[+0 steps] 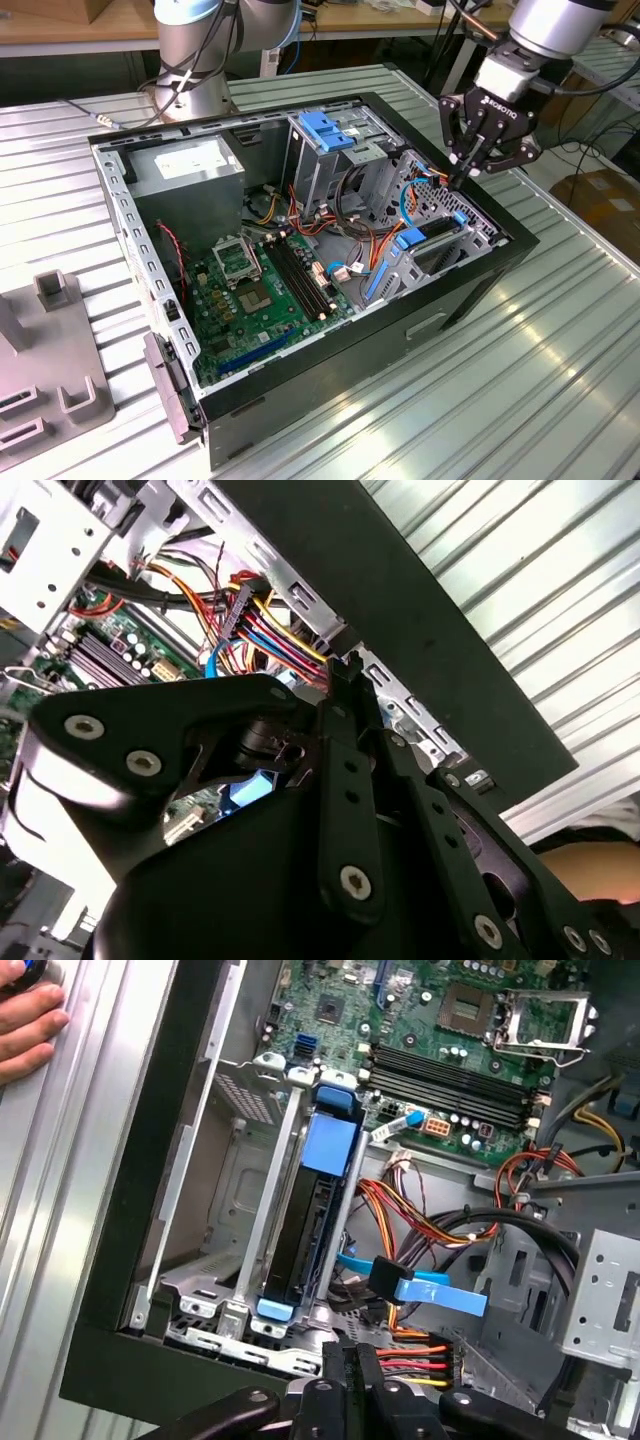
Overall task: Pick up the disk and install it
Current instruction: 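Insert the first disk wire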
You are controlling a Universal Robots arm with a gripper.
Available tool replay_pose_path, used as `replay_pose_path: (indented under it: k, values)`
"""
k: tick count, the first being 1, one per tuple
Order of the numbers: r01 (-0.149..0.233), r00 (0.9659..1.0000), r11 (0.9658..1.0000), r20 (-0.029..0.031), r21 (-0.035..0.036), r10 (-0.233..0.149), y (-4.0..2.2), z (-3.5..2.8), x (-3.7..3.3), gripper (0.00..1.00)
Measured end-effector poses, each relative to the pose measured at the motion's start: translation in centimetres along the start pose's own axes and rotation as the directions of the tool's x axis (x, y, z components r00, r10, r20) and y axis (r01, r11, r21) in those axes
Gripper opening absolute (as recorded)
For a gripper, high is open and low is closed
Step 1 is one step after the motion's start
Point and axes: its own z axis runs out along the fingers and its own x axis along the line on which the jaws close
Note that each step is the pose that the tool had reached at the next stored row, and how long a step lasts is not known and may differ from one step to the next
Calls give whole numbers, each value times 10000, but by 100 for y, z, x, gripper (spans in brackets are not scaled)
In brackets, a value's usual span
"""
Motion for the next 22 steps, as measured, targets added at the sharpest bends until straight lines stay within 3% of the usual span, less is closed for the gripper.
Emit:
replay_pose_path:
  k: [3,6,7,9,14,18,22]
  values:
    - [-433,9991,9991,10,-1,433,0,6,0,16]
    - [-493,9988,9988,9,-2,493,48,17,-8,16]
    - [-493,9988,9988,11,-1,493,92,22,-19,16]
    - [-585,9983,9983,12,-1,585,103,28,-21,16]
    - [-1117,9937,9937,11,-5,1117,103,55,-22,16]
    - [-1571,9876,9876,3,-10,1571,104,77,-22,16]
    - [-1619,9868,9868,5,-10,1619,144,82,-33,16]
